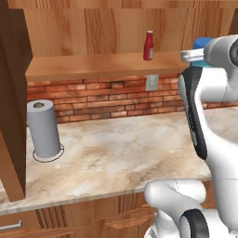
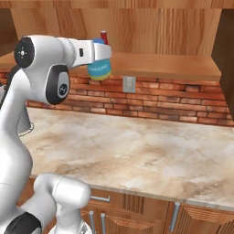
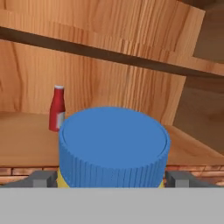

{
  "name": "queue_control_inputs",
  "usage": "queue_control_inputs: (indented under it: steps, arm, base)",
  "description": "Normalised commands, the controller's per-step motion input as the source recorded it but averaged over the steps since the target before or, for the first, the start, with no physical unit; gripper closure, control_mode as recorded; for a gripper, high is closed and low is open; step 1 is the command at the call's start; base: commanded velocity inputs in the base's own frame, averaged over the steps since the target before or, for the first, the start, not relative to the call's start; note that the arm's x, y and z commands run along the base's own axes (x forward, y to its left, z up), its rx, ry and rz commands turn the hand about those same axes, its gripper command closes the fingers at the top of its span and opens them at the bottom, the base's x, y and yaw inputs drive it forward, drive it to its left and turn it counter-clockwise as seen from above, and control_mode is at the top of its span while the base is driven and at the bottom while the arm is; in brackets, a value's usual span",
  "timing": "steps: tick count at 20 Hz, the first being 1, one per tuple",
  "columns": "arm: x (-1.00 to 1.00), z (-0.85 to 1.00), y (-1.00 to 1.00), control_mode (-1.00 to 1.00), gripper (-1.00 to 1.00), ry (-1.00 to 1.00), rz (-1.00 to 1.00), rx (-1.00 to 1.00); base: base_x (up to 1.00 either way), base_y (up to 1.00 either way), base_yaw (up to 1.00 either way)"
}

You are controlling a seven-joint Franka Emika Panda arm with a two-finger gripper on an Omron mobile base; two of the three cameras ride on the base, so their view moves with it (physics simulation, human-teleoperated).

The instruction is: Take 2 condiments from the cabinet and move them on the counter near the stove.Make sure the condiments are lined up with each other, next to each other.

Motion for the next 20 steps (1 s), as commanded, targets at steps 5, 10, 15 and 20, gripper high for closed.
queue_control_inputs:
  steps: [5, 10, 15, 20]
  arm:
    - [-0.96, 0.00, 0.35, -1.00, 1.00, 0.00, 0.09, 0.00]
    - [-0.94, 0.00, 0.31, -1.00, 1.00, 0.00, 0.18, 0.00]
    - [-0.83, 0.00, 0.30, -1.00, 1.00, 0.01, 0.19, 0.00]
    - [-0.46, 0.00, 0.18, -1.00, 1.00, 0.01, 0.13, 0.00]
  base:
    - [0.00, 0.00, 0.00]
    - [0.00, 0.00, 0.00]
    - [0.00, 0.00, 0.00]
    - [0.00, 0.00, 0.00]
